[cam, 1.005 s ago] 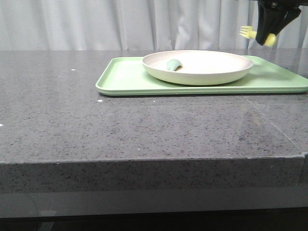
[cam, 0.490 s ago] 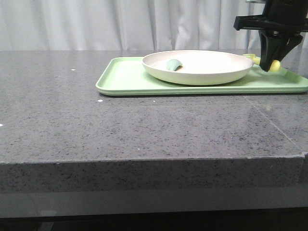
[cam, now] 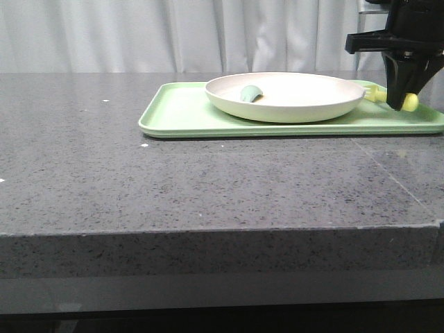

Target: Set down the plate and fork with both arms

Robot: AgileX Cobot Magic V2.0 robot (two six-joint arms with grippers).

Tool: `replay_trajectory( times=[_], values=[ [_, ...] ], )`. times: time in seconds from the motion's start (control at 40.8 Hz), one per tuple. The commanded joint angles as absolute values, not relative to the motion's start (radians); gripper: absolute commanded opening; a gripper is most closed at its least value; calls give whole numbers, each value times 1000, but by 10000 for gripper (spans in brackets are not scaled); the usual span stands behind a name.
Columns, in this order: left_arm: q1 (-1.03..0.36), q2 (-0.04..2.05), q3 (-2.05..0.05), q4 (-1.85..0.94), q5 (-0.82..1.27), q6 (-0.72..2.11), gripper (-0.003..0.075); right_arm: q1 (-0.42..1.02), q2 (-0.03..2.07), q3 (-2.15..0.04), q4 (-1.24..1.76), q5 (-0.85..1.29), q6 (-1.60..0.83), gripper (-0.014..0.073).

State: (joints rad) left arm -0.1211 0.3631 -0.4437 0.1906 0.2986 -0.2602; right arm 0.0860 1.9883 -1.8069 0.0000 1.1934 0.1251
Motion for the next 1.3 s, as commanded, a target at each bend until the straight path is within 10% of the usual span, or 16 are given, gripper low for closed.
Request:
replay_trajectory(
  times=[0.0,0.441,0.784,1.275],
  values=[
    [-120,372,-472,193,219,-259,-18,80,1933,-1828,-14,1195,119,144],
    [-120,372,-472,193,219,-259,-18,80,1907,-1878,0,1250,119,267],
    [-120,372,-472,193,219,-259,-18,80,1773,-1959,28,1296,118,-120],
    [-120,372,-472,193,219,-259,-18,113,1483,-1921,171,1284,0,-111]
  ],
)
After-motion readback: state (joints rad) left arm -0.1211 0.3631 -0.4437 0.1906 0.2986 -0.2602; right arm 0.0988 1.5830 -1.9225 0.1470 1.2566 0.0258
